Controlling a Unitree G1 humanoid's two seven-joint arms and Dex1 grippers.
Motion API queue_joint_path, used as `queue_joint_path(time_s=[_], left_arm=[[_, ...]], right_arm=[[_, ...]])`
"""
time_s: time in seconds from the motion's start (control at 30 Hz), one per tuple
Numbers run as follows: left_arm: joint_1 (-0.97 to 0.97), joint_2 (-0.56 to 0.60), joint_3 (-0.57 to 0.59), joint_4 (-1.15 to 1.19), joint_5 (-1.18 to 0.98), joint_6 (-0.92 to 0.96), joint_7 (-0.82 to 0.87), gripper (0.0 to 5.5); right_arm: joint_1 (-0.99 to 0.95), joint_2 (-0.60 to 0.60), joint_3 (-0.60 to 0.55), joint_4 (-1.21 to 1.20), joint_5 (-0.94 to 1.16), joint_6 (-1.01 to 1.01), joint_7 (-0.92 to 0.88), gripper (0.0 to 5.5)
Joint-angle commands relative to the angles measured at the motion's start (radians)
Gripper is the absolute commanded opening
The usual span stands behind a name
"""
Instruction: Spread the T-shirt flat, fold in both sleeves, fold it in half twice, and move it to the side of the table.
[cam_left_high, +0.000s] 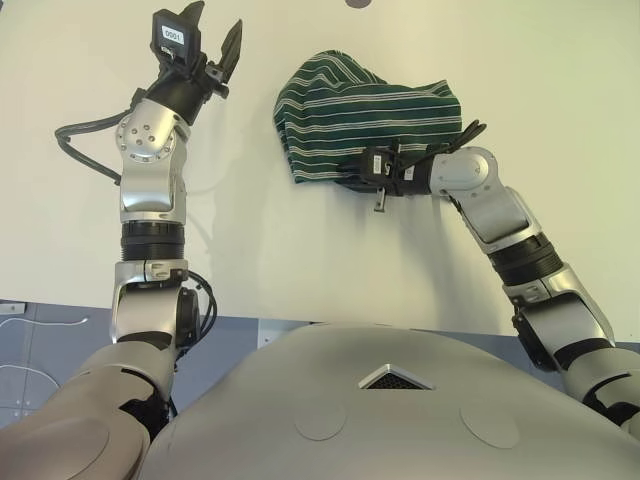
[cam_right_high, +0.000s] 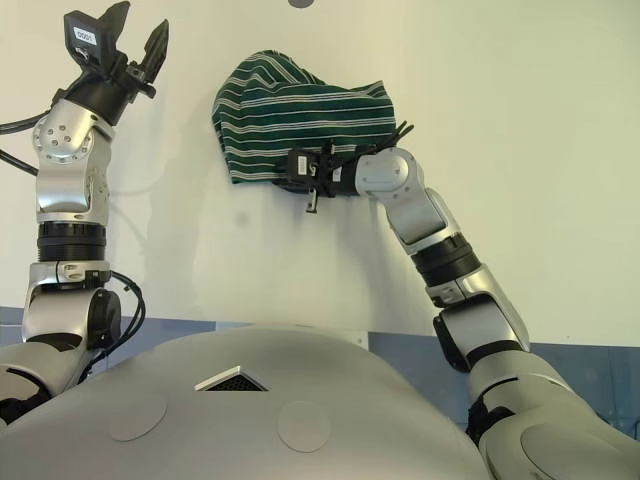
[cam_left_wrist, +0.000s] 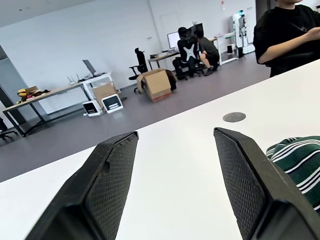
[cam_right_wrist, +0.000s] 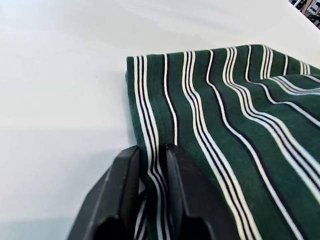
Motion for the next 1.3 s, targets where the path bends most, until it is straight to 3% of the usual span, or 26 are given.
queue_joint_path(time_s=[0.03, 0.23, 0.33, 0.43, 0.5, 0.57, 0.63, 0.7, 0.87, 0.93, 1.0, 1.1, 1.2, 1.3], left_arm=[[-0.020, 0.000, -0.004, 0.009, 0.014, -0.005, 0.007, 2.77], [-0.023, -0.002, -0.005, 0.014, 0.014, -0.007, 0.009, 2.77], [-0.027, -0.002, -0.001, 0.019, 0.010, -0.008, 0.010, 2.77], [-0.037, -0.005, 0.011, 0.024, -0.001, -0.009, 0.015, 2.77], [-0.044, -0.011, 0.035, 0.023, -0.021, -0.007, 0.028, 2.77], [-0.050, -0.014, 0.048, 0.025, -0.030, -0.006, 0.034, 2.77], [-0.050, -0.018, 0.049, 0.023, -0.028, -0.005, 0.038, 2.77], [-0.043, -0.025, 0.048, 0.018, -0.024, -0.004, 0.042, 2.77], [-0.033, -0.027, 0.040, 0.006, -0.013, 0.001, 0.038, 2.77], [-0.029, -0.028, 0.036, 0.006, -0.008, 0.002, 0.040, 2.77], [-0.026, -0.031, 0.026, 0.000, -0.002, 0.006, 0.041, 2.77], [-0.011, -0.031, 0.011, -0.008, 0.006, 0.011, 0.035, 2.77], [-0.014, -0.025, 0.008, -0.005, 0.008, 0.015, 0.029, 2.77], [-0.026, -0.023, 0.004, 0.007, 0.014, 0.014, 0.028, 2.77]], right_arm=[[-0.013, 0.016, -0.024, -0.020, 0.042, 0.023, 0.011, 0.25], [-0.040, 0.089, -0.163, -0.132, 0.278, 0.138, 0.028, 0.03], [-0.144, 0.138, -0.344, -0.250, 0.528, 0.255, -0.020, 0.03], [-0.340, 0.161, -0.595, -0.265, 0.772, 0.312, -0.181, 0.03], [-0.474, 0.090, -0.767, -0.104, 0.770, 0.273, -0.342, 0.03], [-0.514, 0.003, -0.842, 0.073, 0.684, 0.240, -0.452, 0.03], [-0.458, -0.120, -0.823, 0.336, 0.483, 0.203, -0.627, 0.03], [-0.379, -0.223, -0.789, 0.598, 0.290, 0.140, -0.827, 0.49], [-0.303, -0.269, -0.740, 0.763, 0.153, 0.068, -0.903, 1.46], [-0.292, -0.247, -0.687, 0.691, 0.139, 0.007, -0.792, 1.74], [-0.221, -0.212, -0.568, 0.514, 0.158, -0.036, -0.560, 2.15], [-0.072, -0.189, -0.400, 0.228, 0.208, -0.035, -0.275, 2.15], [-0.015, -0.176, -0.296, 0.114, 0.180, 0.030, -0.181, 2.15], [-0.002, -0.186, -0.132, 0.118, 0.016, 0.094, -0.145, 2.15]])
